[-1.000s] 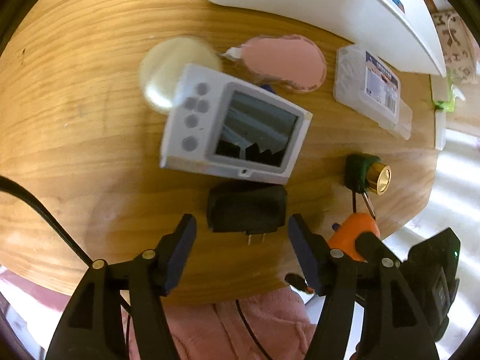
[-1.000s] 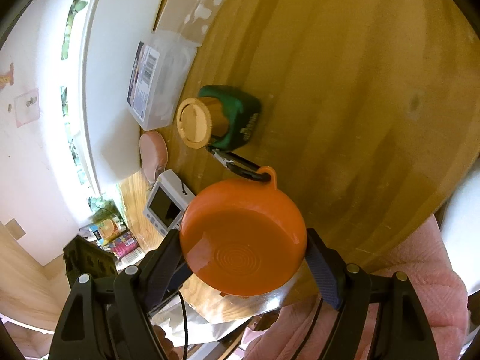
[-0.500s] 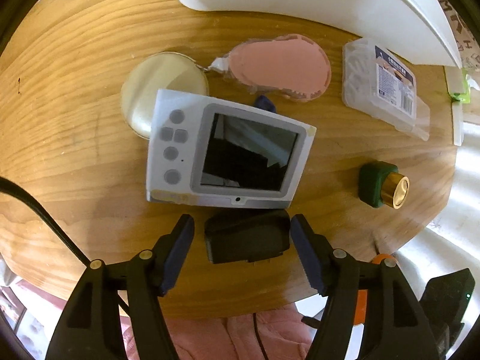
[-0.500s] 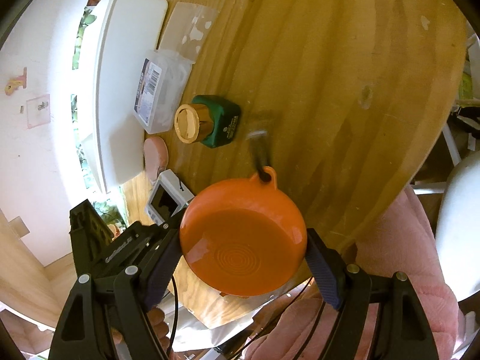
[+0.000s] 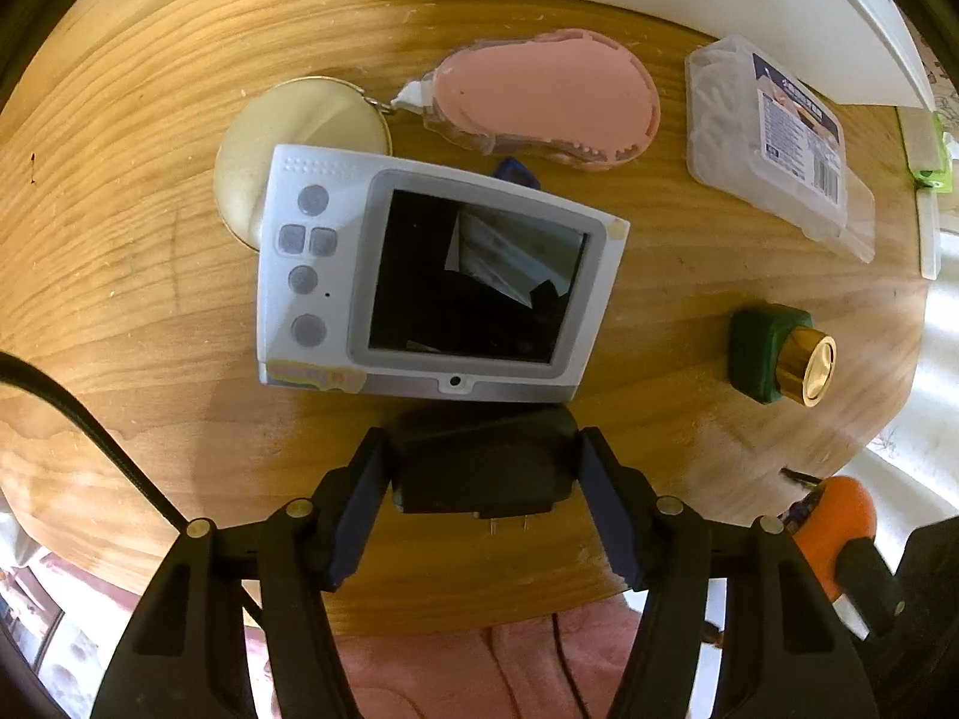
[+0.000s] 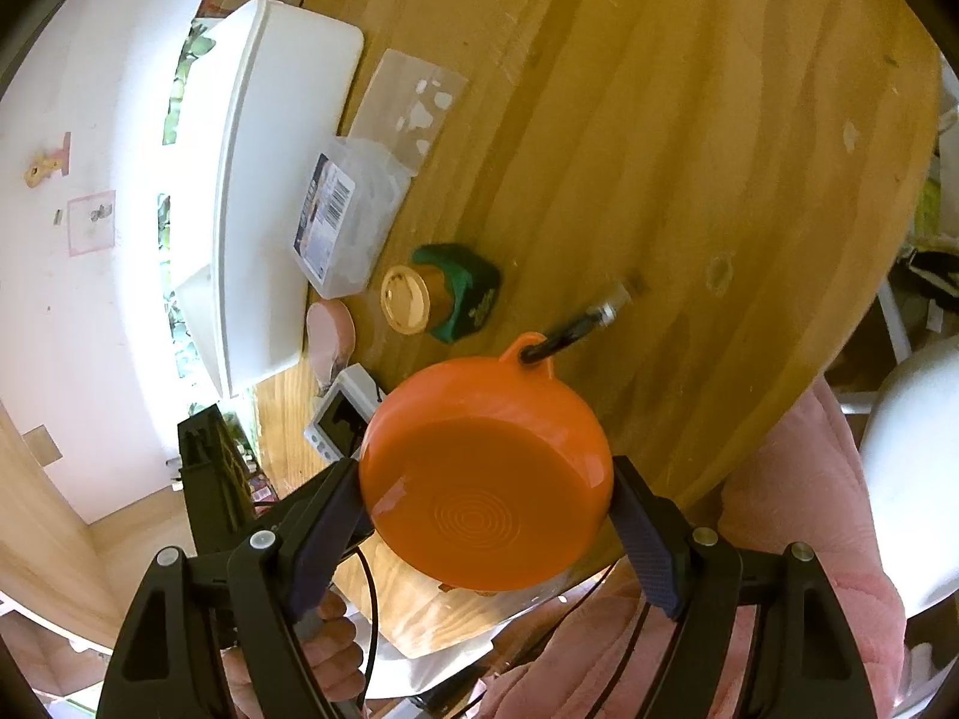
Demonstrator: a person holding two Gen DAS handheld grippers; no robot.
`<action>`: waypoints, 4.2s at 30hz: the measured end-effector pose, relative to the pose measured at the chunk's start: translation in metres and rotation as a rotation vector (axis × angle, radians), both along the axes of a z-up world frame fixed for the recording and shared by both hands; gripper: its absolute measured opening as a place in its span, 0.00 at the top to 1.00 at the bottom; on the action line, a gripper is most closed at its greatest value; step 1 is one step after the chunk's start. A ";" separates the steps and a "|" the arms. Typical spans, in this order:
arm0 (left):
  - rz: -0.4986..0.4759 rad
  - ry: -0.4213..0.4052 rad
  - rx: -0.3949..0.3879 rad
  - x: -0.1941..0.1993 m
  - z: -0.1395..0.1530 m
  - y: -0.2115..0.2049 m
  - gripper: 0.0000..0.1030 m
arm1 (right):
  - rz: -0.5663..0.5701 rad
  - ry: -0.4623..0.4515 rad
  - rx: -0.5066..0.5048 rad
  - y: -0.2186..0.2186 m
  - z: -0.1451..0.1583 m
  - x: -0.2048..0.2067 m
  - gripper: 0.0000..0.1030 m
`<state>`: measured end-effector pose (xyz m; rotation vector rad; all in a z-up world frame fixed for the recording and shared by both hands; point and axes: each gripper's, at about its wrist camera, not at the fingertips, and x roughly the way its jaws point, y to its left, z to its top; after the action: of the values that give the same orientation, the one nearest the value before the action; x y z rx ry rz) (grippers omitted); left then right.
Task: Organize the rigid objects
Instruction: 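Lift the black charger with the left tool while the right tool lifts the orange round case, then carry the charger and orange case over the white bin and open both tools, then withdraw both tools from the bin back over the desk items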
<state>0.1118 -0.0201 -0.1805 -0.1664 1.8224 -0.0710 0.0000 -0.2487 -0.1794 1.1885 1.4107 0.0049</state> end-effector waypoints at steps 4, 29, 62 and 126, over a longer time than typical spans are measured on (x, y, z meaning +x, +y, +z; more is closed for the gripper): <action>0.026 -0.005 -0.003 0.000 0.001 0.011 0.36 | 0.042 0.006 0.001 0.000 -0.001 0.015 0.21; 0.250 -0.014 0.057 -0.024 0.047 0.090 0.36 | 0.473 -0.142 -0.010 0.010 0.052 0.119 0.21; 0.327 -0.568 0.245 0.073 0.182 0.076 0.36 | 0.639 -0.558 0.062 0.045 0.102 0.231 0.21; 0.315 -1.090 0.036 -0.012 0.241 0.043 0.19 | 0.468 -0.731 -0.086 -0.003 0.133 0.189 0.16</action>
<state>0.0995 0.0232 0.0600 -0.3121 0.6986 0.0840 0.1892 -0.2519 -0.0461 0.6499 0.9819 0.6369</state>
